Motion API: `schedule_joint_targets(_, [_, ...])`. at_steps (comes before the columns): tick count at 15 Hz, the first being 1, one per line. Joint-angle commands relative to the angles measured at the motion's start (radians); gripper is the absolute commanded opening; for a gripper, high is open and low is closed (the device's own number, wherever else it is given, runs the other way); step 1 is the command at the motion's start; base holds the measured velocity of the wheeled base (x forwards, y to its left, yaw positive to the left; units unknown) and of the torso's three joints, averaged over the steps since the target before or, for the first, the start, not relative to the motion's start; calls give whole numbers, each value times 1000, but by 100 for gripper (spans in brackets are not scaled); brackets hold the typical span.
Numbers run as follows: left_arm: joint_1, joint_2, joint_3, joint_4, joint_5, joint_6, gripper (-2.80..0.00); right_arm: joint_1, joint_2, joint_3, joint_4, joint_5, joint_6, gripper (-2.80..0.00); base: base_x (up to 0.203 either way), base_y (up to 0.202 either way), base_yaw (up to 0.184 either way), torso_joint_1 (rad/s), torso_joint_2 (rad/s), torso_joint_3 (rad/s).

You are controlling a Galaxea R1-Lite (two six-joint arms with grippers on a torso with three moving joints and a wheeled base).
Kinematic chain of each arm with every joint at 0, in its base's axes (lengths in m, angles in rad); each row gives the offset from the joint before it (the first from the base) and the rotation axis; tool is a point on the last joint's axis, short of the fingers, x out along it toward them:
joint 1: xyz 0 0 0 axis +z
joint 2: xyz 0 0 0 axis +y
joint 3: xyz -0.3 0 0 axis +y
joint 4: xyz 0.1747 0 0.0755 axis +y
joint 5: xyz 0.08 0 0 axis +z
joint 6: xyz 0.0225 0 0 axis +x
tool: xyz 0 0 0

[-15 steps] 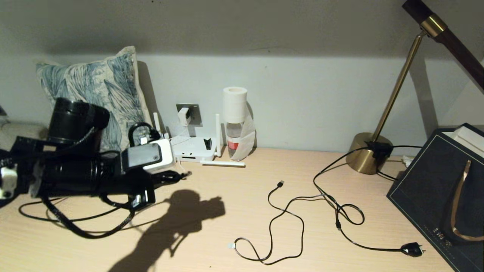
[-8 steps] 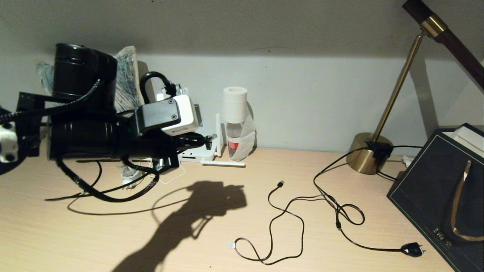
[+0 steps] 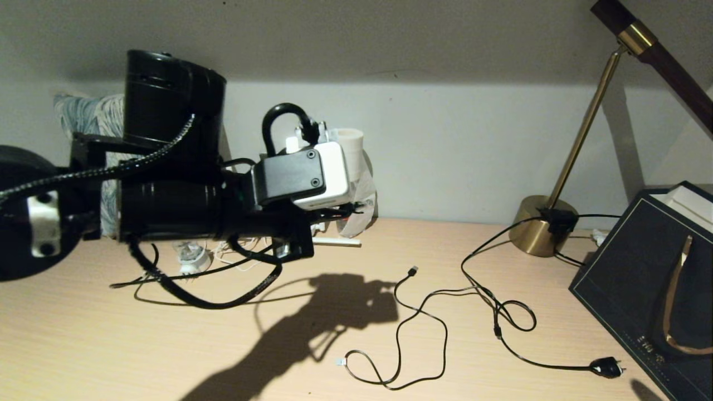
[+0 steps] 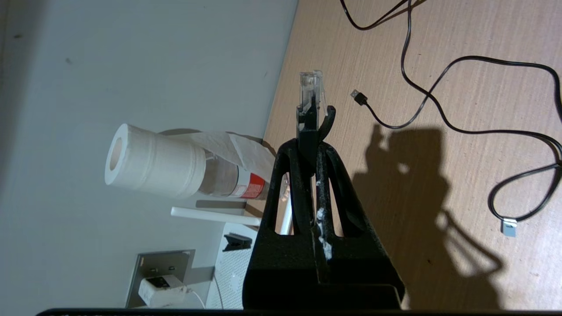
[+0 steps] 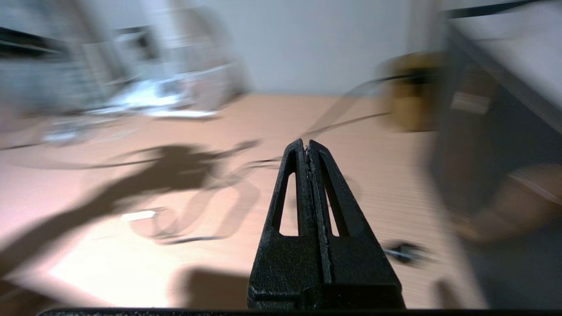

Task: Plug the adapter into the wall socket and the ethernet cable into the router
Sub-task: Hand it to the other hand

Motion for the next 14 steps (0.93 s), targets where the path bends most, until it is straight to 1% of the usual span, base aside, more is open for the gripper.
schedule_joint_targets(1, [-41,63,-40,-2,9,5,-280,29,448,-201,16,165,63,-280,0,0,0,0,0,0])
schedule_joint_targets(2, [-41,80,-54,-1,13,6,-280,47,553,-274,21,223,85,-280,0,0,0,0,0,0])
schedule_joint_targets(3, [-41,94,-79,0,17,8,-280,86,664,-359,24,282,108,-280,0,0,0,0,0,0])
schedule_joint_targets(4, [-53,104,-102,0,27,18,-280,139,746,-423,20,316,125,-280,0,0,0,0,0,0])
schedule_joint_targets(5, [-81,114,-125,3,48,33,-280,187,804,-463,5,322,137,-280,0,0,0,0,0,0])
schedule_joint_targets(6, [-106,134,-155,7,63,40,-280,236,844,-493,-34,309,148,-280,0,0,0,0,0,0])
schedule_joint_targets(7, [-129,145,-179,6,69,46,-280,265,851,-505,-67,301,157,-280,0,0,0,0,0,0])
schedule_joint_targets(10, [-159,154,-222,6,72,125,-280,312,849,-510,-74,307,161,-280,0,0,0,0,0,0])
schedule_joint_targets(12, [-174,151,-241,8,73,141,-280,333,862,-527,-86,308,162,-280,0,0,0,0,0,0])
schedule_joint_targets(14, [-180,140,-250,13,73,143,-280,381,882,-536,-136,297,161,-280,0,0,0,0,0,0])
